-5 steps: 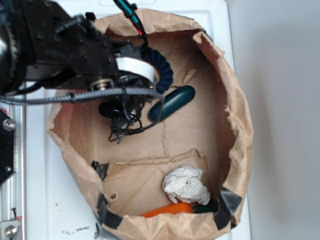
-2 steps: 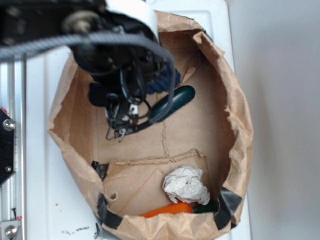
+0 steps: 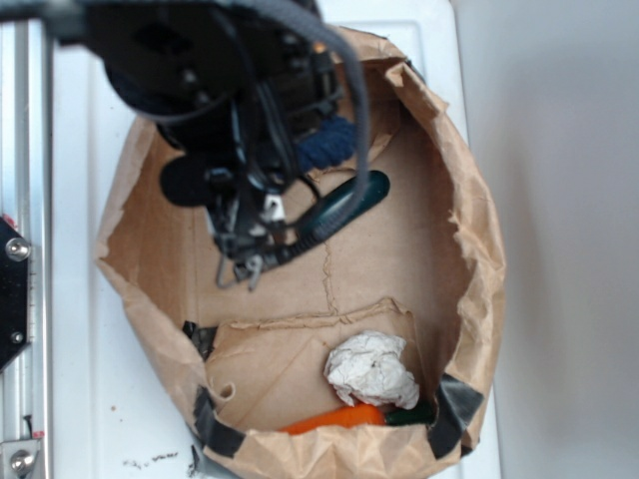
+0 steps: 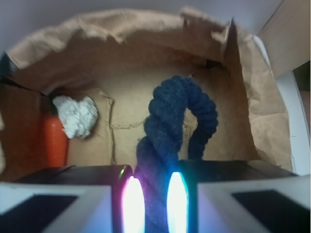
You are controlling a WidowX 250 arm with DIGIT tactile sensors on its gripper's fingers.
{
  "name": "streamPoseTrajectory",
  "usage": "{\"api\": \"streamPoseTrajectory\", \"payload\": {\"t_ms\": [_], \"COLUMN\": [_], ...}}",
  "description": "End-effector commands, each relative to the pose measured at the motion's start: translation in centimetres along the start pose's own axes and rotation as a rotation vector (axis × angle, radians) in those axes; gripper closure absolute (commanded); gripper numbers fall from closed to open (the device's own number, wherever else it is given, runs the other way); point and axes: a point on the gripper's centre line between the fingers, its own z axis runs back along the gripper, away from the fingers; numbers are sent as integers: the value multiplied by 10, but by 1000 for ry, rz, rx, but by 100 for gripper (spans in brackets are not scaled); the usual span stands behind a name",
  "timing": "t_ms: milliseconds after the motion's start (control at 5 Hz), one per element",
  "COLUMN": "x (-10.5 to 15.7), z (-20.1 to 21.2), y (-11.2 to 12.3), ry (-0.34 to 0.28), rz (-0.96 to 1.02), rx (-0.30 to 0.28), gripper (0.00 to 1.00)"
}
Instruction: Grab the blue rope.
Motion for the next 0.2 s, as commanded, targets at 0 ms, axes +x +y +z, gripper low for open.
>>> {"api": "streamPoseTrajectory", "payload": {"t_ms": [0], "x": [3], "z": [16], "y": [-23], "ry": [-73], "rz": [-76], "rx": [77], "gripper": [100]}}
